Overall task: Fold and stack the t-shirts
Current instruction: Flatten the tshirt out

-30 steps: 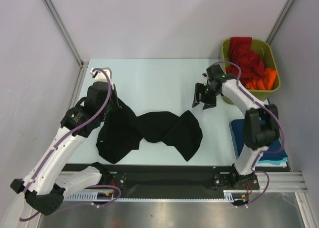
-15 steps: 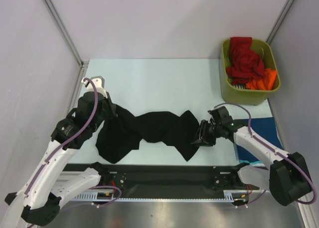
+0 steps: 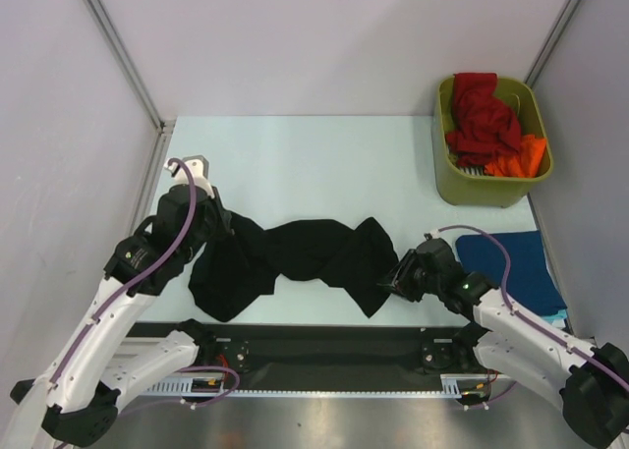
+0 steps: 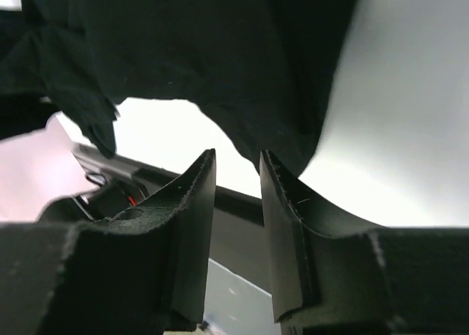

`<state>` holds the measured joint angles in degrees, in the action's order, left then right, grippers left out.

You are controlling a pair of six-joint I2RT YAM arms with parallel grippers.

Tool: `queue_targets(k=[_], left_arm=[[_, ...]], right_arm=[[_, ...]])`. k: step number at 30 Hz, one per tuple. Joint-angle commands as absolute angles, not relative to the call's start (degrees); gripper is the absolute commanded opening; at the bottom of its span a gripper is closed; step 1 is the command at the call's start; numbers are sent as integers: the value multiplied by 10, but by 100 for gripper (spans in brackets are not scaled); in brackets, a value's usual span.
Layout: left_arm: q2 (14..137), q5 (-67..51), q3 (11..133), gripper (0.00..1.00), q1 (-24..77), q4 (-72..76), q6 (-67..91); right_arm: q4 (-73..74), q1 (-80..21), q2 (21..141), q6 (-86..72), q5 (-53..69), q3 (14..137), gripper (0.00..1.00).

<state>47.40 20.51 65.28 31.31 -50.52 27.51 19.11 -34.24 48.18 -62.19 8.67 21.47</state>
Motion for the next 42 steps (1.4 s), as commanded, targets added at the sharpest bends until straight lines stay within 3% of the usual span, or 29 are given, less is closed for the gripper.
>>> queue_targets(k=[1,27,42], left_arm=[[477,199,665,0,309,-494,272],[491,200,678,0,309,-495,251],[483,200,669,0,308,-496,258]], right_arm=[[189,-366,460,-706,1,199,36],[103,-323,525,-700,-15,170,37],[74,-323,572,-646,18,203,27]])
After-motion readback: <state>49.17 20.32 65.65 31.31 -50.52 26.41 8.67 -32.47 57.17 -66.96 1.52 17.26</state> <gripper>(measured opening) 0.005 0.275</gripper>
